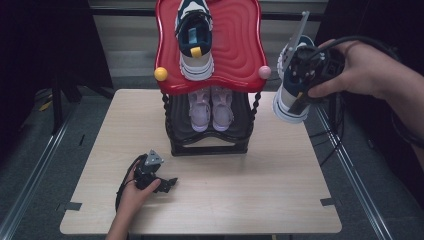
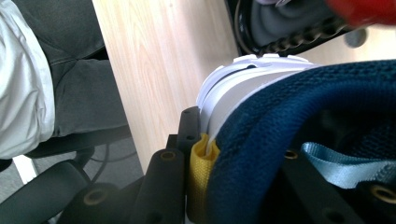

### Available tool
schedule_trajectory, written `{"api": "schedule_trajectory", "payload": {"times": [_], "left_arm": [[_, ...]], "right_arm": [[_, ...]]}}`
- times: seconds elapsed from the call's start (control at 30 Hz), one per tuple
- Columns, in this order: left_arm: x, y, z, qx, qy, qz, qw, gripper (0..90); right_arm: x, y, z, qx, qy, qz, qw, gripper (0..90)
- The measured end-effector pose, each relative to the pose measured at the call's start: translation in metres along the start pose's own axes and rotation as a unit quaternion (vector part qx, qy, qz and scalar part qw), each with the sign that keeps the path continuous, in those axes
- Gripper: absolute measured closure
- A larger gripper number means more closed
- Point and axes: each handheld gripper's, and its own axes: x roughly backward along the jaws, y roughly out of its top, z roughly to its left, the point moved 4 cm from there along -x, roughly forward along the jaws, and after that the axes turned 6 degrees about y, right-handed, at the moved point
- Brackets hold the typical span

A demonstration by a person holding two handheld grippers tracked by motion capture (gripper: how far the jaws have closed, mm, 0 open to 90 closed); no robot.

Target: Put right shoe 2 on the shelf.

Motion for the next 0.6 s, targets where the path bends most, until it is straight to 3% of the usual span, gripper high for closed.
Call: {"api": "schedule_trajectory", "payload": {"times": [0.33,0.6], "left_arm": [[0.0,0.0,0.0,0.001,0.0,0.0,1.0,0.0],[0.0,0.0,0.0,0.0,0.0,0.0,1.0,0.0]], "right_arm": [[0.038,0.025,-0.007,0.036,-0.06,0.005,0.9976,73.8],[0.051,0.052,-0.012,0.068,-0.093,0.004,0.9934,73.6]]}}
